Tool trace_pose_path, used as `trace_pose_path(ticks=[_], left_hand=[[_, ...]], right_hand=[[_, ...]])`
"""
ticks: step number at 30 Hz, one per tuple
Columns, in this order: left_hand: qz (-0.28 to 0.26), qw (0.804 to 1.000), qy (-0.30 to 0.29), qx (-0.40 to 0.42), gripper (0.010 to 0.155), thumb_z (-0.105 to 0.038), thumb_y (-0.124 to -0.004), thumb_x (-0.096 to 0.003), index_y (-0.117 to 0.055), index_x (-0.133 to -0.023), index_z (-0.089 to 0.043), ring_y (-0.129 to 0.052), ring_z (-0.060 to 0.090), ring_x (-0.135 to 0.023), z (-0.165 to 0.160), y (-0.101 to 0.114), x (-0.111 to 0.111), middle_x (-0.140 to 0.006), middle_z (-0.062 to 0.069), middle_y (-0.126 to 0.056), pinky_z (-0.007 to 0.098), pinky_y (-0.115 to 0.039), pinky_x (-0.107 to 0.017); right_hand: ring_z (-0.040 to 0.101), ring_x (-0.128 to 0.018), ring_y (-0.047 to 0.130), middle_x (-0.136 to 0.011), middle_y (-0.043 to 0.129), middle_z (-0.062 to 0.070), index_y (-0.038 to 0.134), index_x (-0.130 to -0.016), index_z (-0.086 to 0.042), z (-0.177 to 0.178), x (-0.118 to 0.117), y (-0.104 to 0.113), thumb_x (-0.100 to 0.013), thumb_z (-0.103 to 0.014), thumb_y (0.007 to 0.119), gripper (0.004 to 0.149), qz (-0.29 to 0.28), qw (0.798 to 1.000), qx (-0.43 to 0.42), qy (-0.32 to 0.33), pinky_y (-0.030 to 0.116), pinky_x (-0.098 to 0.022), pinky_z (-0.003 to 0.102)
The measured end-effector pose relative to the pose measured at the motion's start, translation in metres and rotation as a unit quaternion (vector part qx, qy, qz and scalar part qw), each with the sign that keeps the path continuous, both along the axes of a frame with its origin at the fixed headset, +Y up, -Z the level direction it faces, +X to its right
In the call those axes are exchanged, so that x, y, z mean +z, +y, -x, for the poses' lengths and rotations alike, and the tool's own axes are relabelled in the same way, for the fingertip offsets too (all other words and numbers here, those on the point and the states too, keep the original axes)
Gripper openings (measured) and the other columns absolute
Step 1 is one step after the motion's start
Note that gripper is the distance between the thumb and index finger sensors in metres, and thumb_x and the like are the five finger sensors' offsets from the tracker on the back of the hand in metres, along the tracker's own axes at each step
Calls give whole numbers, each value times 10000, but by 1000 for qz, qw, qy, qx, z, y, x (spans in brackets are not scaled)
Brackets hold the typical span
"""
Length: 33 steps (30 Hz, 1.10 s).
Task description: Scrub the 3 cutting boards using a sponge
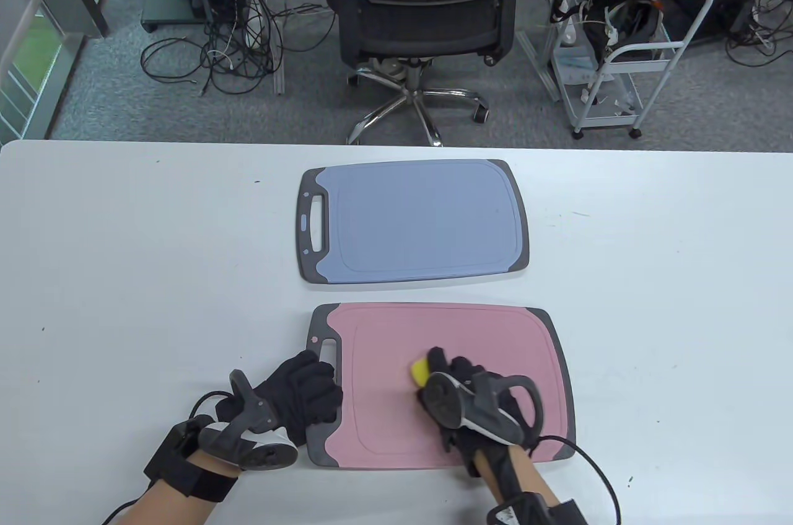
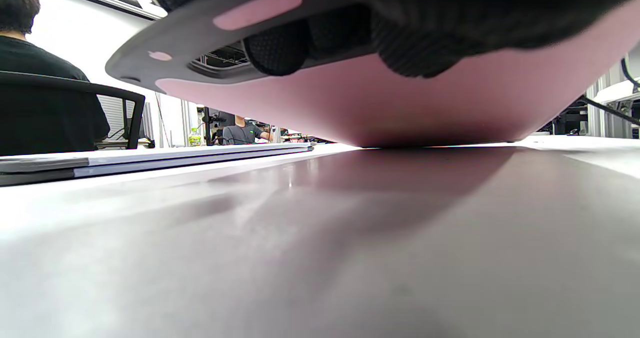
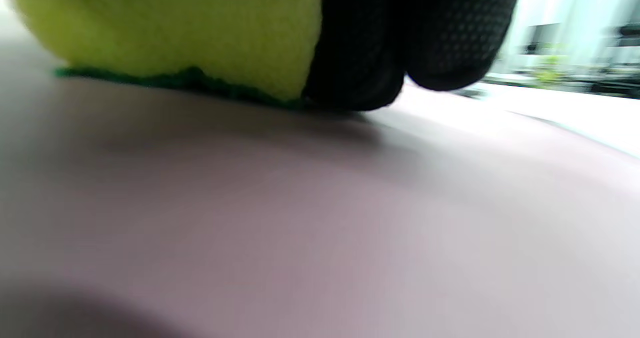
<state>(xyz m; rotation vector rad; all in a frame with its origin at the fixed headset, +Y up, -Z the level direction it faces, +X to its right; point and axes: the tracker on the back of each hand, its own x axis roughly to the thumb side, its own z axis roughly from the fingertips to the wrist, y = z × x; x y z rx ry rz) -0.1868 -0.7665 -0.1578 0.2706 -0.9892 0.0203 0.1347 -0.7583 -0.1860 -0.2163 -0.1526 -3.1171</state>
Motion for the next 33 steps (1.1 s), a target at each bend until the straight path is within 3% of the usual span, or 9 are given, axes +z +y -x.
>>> trace_pose_path(ticks=[4,7,9,12,15,19,22,27,33], left_hand=[[6,1000,4,0,457,-446,-840,-567,-628,-934,-274,-793,245,-969,0,0,-1,-921,-45,-764,565,-619,-763],[3,1000,5,-2,457,-445,-836,-566,-626,-934,-272,-793,246,-968,-1,-1,0,-921,-43,-762,565,-621,-762],[6,1000,6,-1,457,-444,-836,-567,-626,-935,-272,-790,247,-970,0,-1,-1,-922,-43,-761,566,-617,-763],[9,1000,6,-1,456,-441,-838,-566,-627,-934,-272,-789,248,-970,0,-1,-1,-922,-42,-761,568,-616,-763],[4,1000,7,-3,456,-442,-840,-565,-631,-933,-272,-797,246,-967,-1,0,0,-920,-43,-767,567,-623,-760],[-8,1000,7,-5,460,-448,-843,-563,-636,-929,-260,-809,243,-962,-1,0,3,-915,-45,-775,562,-639,-757],[-3,1000,9,-1,456,-450,-843,-565,-633,-931,-277,-804,235,-968,-1,0,1,-919,-50,-771,559,-636,-759],[10,1000,11,1,457,-445,-847,-564,-633,-932,-278,-793,241,-973,0,0,-2,-922,-49,-767,561,-620,-763],[10,1000,13,-1,459,-441,-841,-566,-624,-935,-275,-784,244,-977,-1,0,-2,-925,-47,-759,563,-610,-766]], right_hand=[[212,-521,905,-806,802,122,617,-1043,-143,-109,4,-15,-484,-556,698,701,37,981,7,-191,793,-449,437],[233,-516,904,-802,805,151,620,-1037,-92,-119,5,-17,-494,-528,714,702,43,978,-36,-201,787,-444,450],[229,-507,906,-784,808,163,636,-1024,-71,-91,2,-12,-487,-520,721,705,17,987,-4,-159,789,-443,451],[204,-506,905,-783,805,146,633,-1029,-97,-21,1,-3,-488,-541,709,705,0,999,-28,-23,797,-444,433],[200,-516,899,-791,795,140,617,-1037,-108,78,18,11,-487,-549,705,711,-1,990,-48,133,793,-456,432],[177,-510,909,-785,809,116,625,-1033,-118,141,35,22,-483,-564,693,712,-30,970,-24,241,809,-453,414],[178,-528,899,-809,795,93,603,-1049,-170,117,29,18,-480,-579,689,706,-19,977,-40,210,801,-462,414],[183,-509,903,-795,806,102,625,-1041,-162,8,20,-2,-476,-574,695,703,-20,999,-25,43,802,-447,421],[207,-517,901,-805,799,124,612,-1045,-131,-110,26,-17,-489,-554,693,703,17,987,5,-157,792,-449,435]])
